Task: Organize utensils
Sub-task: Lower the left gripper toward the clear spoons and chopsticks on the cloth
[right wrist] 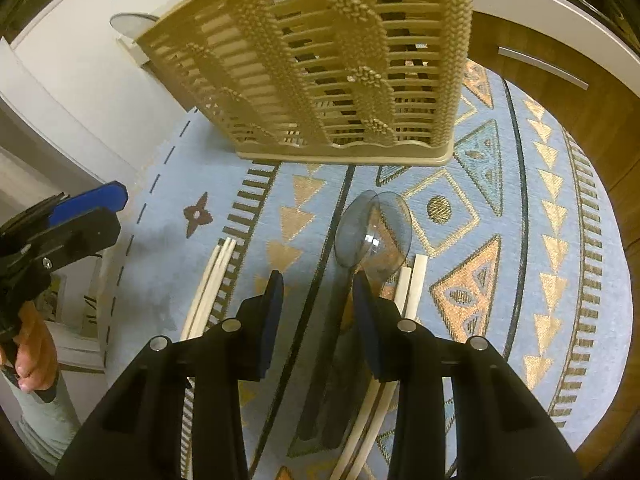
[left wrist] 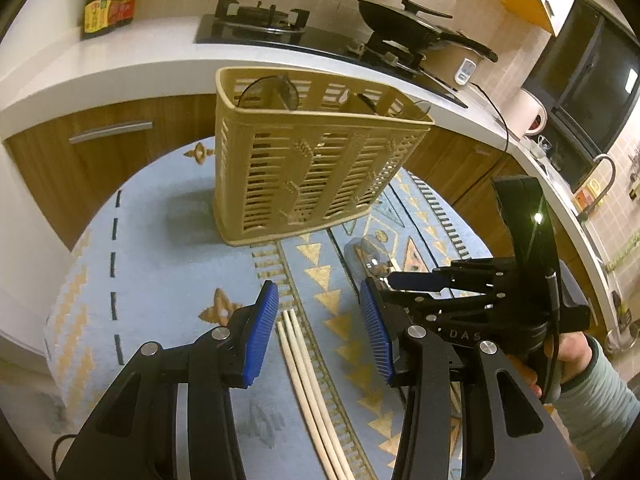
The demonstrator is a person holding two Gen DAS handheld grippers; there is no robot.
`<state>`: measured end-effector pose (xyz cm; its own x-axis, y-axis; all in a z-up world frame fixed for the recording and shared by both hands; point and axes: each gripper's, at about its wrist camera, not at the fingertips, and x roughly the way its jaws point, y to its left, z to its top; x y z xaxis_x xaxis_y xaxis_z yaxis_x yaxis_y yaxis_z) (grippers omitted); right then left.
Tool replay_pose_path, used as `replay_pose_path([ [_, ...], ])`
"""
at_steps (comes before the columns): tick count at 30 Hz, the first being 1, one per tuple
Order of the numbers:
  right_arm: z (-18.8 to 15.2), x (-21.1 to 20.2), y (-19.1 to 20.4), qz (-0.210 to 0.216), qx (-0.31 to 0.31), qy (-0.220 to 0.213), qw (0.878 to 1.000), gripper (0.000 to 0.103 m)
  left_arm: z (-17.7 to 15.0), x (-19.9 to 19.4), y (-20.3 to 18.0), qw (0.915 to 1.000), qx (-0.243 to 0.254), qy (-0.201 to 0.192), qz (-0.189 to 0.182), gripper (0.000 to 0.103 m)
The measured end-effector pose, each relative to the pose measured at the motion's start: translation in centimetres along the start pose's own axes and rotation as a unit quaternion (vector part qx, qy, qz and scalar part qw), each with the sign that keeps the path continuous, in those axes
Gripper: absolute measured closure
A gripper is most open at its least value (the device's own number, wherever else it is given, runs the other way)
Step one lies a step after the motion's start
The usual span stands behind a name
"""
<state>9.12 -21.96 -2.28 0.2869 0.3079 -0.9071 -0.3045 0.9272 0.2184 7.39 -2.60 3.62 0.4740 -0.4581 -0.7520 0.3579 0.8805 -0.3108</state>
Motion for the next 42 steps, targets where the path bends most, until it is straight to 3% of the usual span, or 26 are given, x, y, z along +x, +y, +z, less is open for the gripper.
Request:
replay_pose_path([
  [5,0.2,1.0,0.3,0.0,-0.007,0.003,1.0,0.07,-0.1,0.8,0.2,1.0,-0.001,0.007,0.0,0.062],
  [9,-0.1,1.0,2.2,0.045,-0.034,-0.008,0.998,0.07,-0.1,1.5,0.3,0.9999,-0.004,0.014,-0.001,0.062],
  [14,-0.3,0.7,3.0,0.049,-0.047,-0.014,0.998,0.07,0.2,3.1,-0.2,0.9996,0.001,0.026,-0.007,0.062],
  [19,-0.1,-0.3,1.0,0.018,-0.03,-0.021,0.999,0.07,0.2,5.1,-1.0,0.999,0.005,0.044,0.001,0.062],
  [29,1.9,0.5,-0.9,-0.071,-0.045,-0.039,0.996,0.07,-0.6,8.8,-2.9,0.9933,0.041,0.065,0.087,0.061],
  [36,1.8,2.0,-1.7,-0.071,-0.047,-0.023,0.996,0.07,-0.6,9.4,-2.8,0.9932,0.036,0.07,0.085,0.061],
  [42,1.1,2.4,-1.3,-0.067,-0.069,-0.021,0.995,0.07,-0.1,10.4,-2.0,0.9949,0.009,0.08,0.061,0.061],
])
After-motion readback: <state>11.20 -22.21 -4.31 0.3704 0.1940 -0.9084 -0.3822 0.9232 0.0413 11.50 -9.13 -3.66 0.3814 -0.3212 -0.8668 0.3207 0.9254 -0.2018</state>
